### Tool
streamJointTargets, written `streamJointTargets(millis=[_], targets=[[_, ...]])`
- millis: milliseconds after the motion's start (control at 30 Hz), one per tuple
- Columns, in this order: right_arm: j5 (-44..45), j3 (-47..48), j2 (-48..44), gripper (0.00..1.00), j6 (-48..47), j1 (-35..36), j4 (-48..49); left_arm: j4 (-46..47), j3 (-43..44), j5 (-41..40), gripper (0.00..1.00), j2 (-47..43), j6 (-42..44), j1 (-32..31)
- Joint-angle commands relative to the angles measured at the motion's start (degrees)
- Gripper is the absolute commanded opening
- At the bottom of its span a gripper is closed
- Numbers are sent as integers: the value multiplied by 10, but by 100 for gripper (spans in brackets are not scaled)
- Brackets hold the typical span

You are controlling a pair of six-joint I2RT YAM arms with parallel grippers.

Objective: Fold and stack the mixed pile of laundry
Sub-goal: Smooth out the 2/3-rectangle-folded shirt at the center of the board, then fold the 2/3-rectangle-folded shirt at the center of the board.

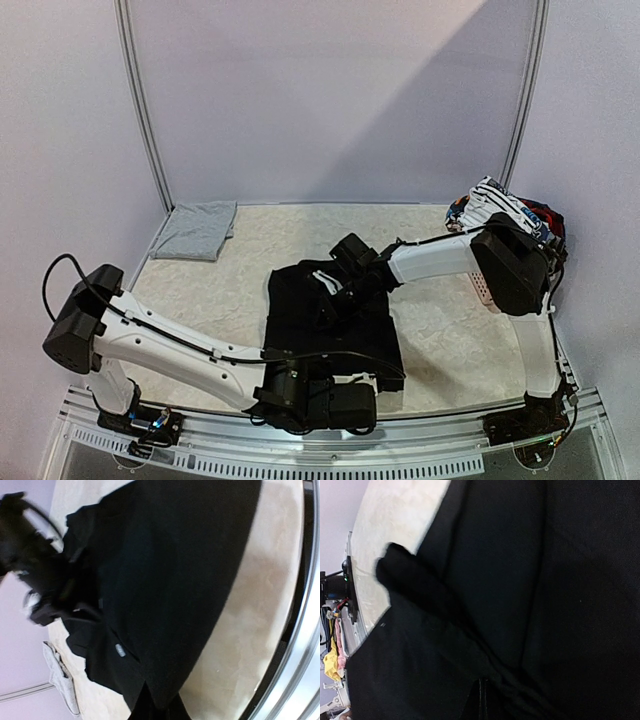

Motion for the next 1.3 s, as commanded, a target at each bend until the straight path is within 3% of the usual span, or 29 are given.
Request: streamJointTargets(millis=[0, 633, 1267], targets=[[18, -72, -29, 0, 21, 1, 39, -54, 32, -34, 0, -38, 1, -10], [81, -144, -193, 2, 21, 1, 29, -86, 78, -70, 0, -42, 55, -10], [12, -250, -154, 1, 62, 43, 132, -15, 110, -102, 0, -66, 187, 31]])
